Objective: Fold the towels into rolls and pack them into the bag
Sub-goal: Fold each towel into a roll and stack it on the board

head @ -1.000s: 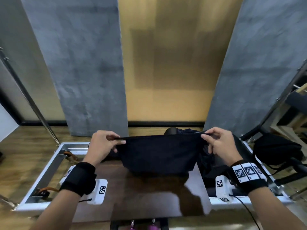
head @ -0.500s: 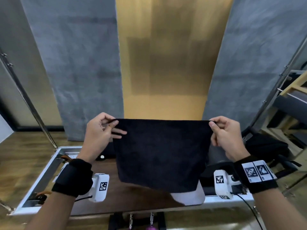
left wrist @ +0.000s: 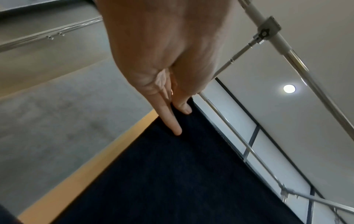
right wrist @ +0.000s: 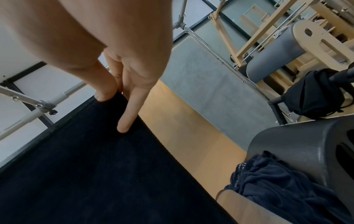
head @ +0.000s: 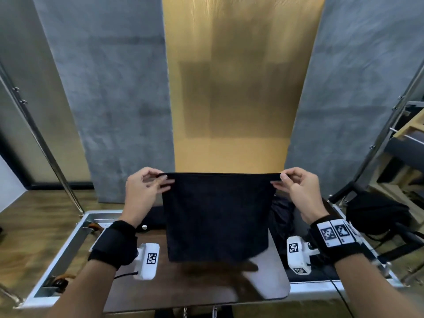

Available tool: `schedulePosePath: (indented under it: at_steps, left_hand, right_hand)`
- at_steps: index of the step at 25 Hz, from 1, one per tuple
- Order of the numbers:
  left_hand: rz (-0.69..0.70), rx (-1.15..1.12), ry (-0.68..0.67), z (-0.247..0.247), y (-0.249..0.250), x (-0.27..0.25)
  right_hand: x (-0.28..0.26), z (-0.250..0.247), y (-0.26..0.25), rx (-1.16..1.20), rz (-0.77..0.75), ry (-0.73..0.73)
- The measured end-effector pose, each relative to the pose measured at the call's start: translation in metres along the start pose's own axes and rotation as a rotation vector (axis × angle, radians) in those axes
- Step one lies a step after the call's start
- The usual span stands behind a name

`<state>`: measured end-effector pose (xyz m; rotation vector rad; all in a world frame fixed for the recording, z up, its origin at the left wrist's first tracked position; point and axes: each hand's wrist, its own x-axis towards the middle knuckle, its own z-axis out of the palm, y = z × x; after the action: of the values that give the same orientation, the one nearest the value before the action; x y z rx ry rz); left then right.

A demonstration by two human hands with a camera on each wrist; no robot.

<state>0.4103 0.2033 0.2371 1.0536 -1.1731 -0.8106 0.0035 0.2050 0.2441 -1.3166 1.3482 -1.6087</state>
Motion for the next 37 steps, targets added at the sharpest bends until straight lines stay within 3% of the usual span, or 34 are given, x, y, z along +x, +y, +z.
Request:
schedulePosePath:
  at_steps: [2, 4, 7, 10, 13, 16, 18, 20, 24, 29, 32, 35, 37]
  left_hand:
    - [0.084, -0.040, 0.008, 0.001, 0.000, 0.000]
    - [0.075, -0.057, 0.015, -0.004, -0.010, -0.010]
    - [-0.081, -0.045, 0.075, -0.020, -0.052, -0.050]
    - [-0.308, 0.133, 0.119, -0.035, -0.114, -0.110]
    - [-0.581, 0.386, 0.018, -0.042, -0.166, -0.162]
    - [-0.610, 0.764, -0.197, -0.045, -0.191, -0.179]
    - [-0.581, 1.003, -0.274, -0.040, -0.189, -0.170]
    - [-0.493, 1.089, -0.278, -0.027, -0.184, -0.152]
    - [-0.281, 0.953, -0.339, 0.020, -0.178, -0.115]
    - [-0.213, 0.801, -0.560, 0.079, -0.197, -0.076]
    - [-0.268, 0.987, -0.713, 0.101, -0.207, -0.062]
    - [-0.498, 1.240, -0.964, 0.116, -0.218, -0.051]
    - [-0.588, 1.252, -1.033, 0.122, -0.222, -0.046]
  right_hand:
    - [-0.003, 0.001, 0.003, 0.045, -0.050, 0.001]
    - [-0.018, -0.002, 0.014, 0.078, -0.038, -0.013]
    - [-0.058, -0.004, 0.047, 0.122, 0.062, -0.049]
    - [-0.112, -0.005, 0.096, 0.014, 0.251, -0.075]
    - [-0.157, -0.008, 0.140, -0.181, 0.515, -0.172]
    - [-0.172, -0.012, 0.160, -0.333, 0.676, -0.381]
    - [-0.160, -0.015, 0.164, -0.374, 0.680, -0.430]
    - [-0.137, -0.012, 0.168, -0.410, 0.628, -0.411]
    - [-0.082, 0.011, 0.179, -0.369, 0.556, -0.358]
    - [-0.016, 0.051, 0.203, -0.423, 0.549, -0.326]
    - [0.011, 0.070, 0.214, -0.505, 0.509, -0.413]
    - [0.030, 0.078, 0.229, -0.691, 0.398, -0.530]
    - [0.040, 0.078, 0.238, -0.801, 0.329, -0.476]
